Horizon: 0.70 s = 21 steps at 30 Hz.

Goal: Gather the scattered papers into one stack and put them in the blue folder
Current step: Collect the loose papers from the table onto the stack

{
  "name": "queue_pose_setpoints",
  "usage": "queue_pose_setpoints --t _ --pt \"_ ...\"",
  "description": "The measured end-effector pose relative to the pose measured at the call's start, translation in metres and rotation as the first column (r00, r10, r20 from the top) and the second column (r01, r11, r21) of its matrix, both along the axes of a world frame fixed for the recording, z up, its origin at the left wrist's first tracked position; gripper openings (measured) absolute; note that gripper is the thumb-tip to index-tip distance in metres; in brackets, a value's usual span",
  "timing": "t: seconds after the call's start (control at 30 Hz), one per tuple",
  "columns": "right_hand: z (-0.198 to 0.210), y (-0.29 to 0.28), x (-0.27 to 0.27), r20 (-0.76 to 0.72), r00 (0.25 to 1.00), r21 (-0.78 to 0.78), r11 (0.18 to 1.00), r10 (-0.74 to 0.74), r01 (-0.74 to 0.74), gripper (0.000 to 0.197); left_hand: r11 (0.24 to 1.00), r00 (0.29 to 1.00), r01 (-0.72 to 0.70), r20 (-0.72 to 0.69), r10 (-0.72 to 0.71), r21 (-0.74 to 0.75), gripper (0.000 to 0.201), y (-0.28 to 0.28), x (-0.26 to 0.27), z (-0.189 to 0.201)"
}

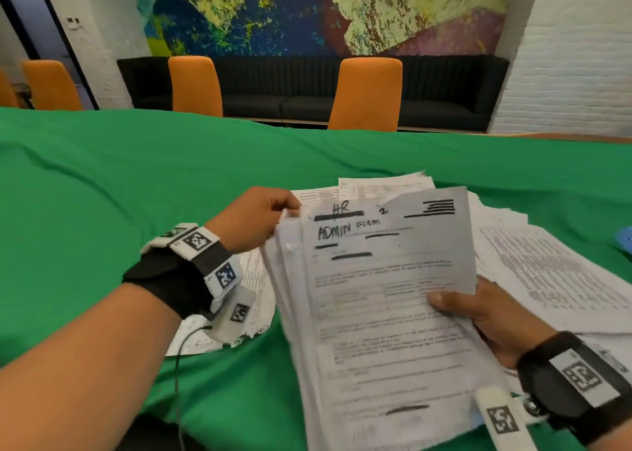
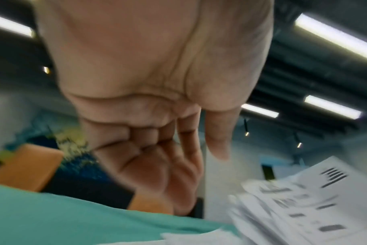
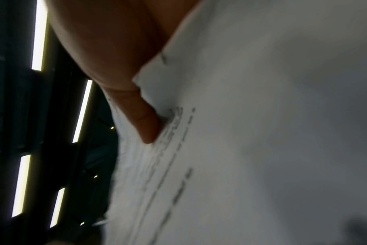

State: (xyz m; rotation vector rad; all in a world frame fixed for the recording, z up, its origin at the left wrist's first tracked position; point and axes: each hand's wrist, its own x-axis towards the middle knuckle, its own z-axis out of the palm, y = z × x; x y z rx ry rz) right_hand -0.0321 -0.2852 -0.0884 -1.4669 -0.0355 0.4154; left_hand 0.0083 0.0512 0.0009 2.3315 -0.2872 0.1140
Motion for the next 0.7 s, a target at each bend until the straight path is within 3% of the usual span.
queue_pose_setpoints --t 0.13,0.3,0.43,0.6,0.7 --pt "0.008 -0.023 0.012 0.05 0.989 -0.153 0.978 -0.138 0.144 0.035 0.937 0.965 -0.129 -0.177 0.195 0.325 0.018 0.057 0.01 -0.005" --pt "-0.004 -0.037 0.015 -0.051 0.978 -0.257 0.949 -0.203 0.184 0.029 0.704 0.871 -0.148 -0.246 0.426 0.695 0.037 0.111 0.013 -0.04" --pt "-0.012 -0.036 0.015 -0.09 0.969 -0.316 0.929 -0.23 0.191 0.024 0.542 0.773 -0.132 -0.256 0.58 0.83 0.05 0.139 0.015 -0.077" --pt "-0.017 -0.038 0.018 -0.108 0.963 -0.332 0.922 -0.248 0.2 0.024 0.588 0.701 -0.248 -0.277 0.658 0.77 0.063 0.143 0.015 -0.097" --pt "-0.019 -0.039 0.017 -0.125 0.959 -0.315 0.927 -0.253 0.203 0.026 0.638 0.669 -0.296 -0.323 0.669 0.711 0.057 0.147 0.02 -0.103"
